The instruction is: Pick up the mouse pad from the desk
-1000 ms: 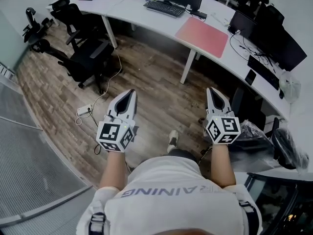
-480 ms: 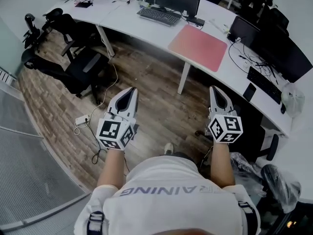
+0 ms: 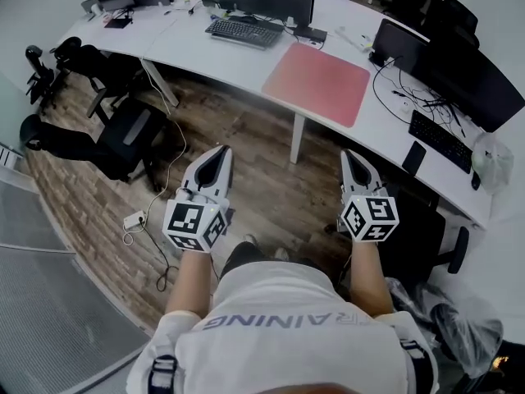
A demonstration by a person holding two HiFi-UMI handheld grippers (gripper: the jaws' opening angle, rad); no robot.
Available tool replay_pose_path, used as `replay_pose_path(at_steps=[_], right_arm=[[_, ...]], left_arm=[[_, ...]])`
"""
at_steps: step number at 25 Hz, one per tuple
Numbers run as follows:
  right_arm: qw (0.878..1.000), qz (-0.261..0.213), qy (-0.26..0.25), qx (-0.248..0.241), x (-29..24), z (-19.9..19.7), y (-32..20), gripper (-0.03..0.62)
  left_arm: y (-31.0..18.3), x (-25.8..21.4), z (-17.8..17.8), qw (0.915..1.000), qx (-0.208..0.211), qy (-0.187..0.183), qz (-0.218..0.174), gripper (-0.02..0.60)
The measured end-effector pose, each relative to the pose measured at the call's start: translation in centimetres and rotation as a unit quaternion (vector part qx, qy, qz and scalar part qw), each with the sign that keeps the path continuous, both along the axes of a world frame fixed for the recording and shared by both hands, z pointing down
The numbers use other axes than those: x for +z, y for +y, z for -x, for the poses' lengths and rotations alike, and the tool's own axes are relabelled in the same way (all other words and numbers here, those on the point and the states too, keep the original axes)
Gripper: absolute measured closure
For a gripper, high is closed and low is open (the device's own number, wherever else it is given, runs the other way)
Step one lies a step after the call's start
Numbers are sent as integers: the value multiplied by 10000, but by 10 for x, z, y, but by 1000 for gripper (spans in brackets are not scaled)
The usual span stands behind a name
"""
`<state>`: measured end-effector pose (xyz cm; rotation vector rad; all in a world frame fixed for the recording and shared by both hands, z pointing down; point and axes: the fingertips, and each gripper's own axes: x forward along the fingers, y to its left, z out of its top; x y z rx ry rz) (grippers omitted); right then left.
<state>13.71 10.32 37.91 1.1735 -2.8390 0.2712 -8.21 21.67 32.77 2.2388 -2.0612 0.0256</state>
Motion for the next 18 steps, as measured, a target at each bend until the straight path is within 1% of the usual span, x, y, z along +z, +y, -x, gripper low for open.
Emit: replay_pose_path(at_steps=[4,8,14,18], right_arm=[[9998,8,94,167,5,-1,-22,571],[9988,-18,192,456,9,-1,-52,571],[9949,-49,368,940,7,9,-103,571],[9913,12,368,1262,5,21,-137,571]], left_arm=[[-32,7,8,9998,155,88,-16,546],[-73,17,17,9989,414,205,-5,546],[-148,16,46,9966,806,166,-59,546],[-196,12,65,9937,1105,173,-36,546]])
